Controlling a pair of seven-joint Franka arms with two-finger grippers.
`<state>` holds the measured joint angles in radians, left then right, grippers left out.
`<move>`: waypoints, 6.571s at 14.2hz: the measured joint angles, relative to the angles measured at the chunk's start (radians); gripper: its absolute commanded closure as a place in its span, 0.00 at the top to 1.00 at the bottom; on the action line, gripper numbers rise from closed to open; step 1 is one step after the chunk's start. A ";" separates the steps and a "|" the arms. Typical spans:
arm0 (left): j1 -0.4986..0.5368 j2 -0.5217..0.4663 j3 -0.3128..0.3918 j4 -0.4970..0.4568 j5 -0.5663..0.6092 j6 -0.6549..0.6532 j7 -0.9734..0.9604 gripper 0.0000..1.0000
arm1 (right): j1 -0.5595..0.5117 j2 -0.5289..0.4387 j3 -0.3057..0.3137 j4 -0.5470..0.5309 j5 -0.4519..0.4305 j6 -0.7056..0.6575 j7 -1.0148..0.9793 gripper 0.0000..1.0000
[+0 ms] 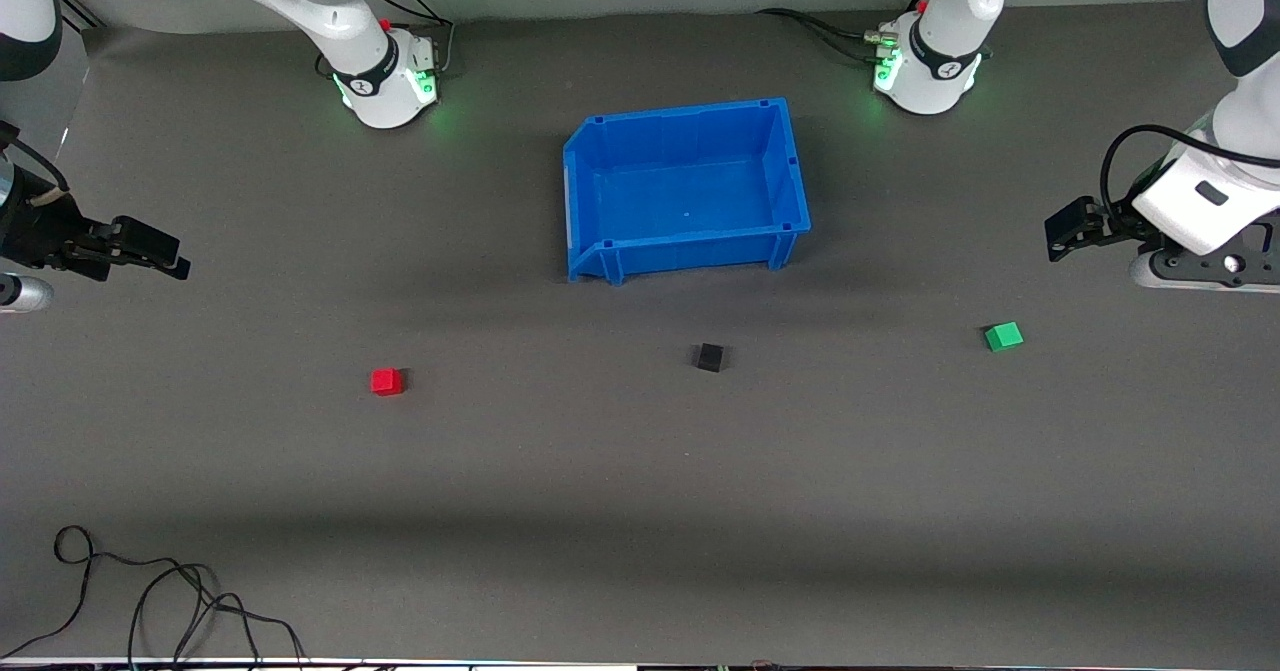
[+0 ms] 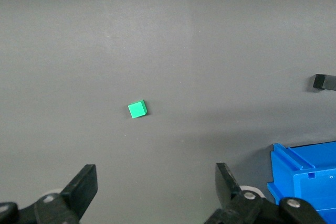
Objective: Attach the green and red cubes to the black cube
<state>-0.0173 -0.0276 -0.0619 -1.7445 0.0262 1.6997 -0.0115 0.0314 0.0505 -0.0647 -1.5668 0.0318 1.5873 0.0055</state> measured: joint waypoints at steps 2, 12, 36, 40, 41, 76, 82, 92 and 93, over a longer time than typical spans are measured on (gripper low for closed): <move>0.000 0.000 0.000 0.000 0.000 0.000 0.000 1.00 | 0.000 0.000 0.000 0.000 0.000 0.000 0.000 1.00; 0.002 0.000 0.001 0.000 0.000 -0.002 0.000 1.00 | 0.000 0.000 0.002 0.000 0.000 0.005 0.000 1.00; 0.179 0.276 0.008 -0.182 0.018 0.314 0.012 1.00 | -0.003 0.205 0.002 -0.251 0.295 0.373 1.286 1.00; 0.204 0.307 0.008 -0.230 0.059 0.402 0.012 1.00 | 0.029 0.236 0.012 -0.457 0.409 0.665 1.210 1.00; 0.210 0.314 0.008 -0.238 0.060 0.419 0.012 1.00 | 0.036 0.255 0.012 -0.490 0.444 0.717 1.173 1.00; 0.208 0.475 -0.021 -0.336 -0.156 0.629 -0.239 0.00 | 0.037 0.456 0.013 -0.506 0.635 0.937 0.960 0.30; -0.038 0.474 -0.033 -0.261 -0.186 0.588 -0.945 0.00 | 0.048 0.443 0.015 -0.426 0.642 0.807 0.993 0.30; -0.352 0.660 -0.035 0.069 -0.326 0.588 -1.632 0.00 | 0.332 0.427 0.019 -0.320 0.643 0.790 1.449 0.28; -0.359 0.678 -0.035 0.088 -0.326 0.588 -1.651 0.00 | 0.364 0.433 0.020 -0.311 0.643 0.809 1.496 0.28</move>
<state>-0.3762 0.6506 -0.0970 -1.6564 -0.3003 2.2882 -1.6629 0.3959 0.4832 -0.0451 -1.8779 0.6752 2.3961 1.5017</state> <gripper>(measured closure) 0.608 0.608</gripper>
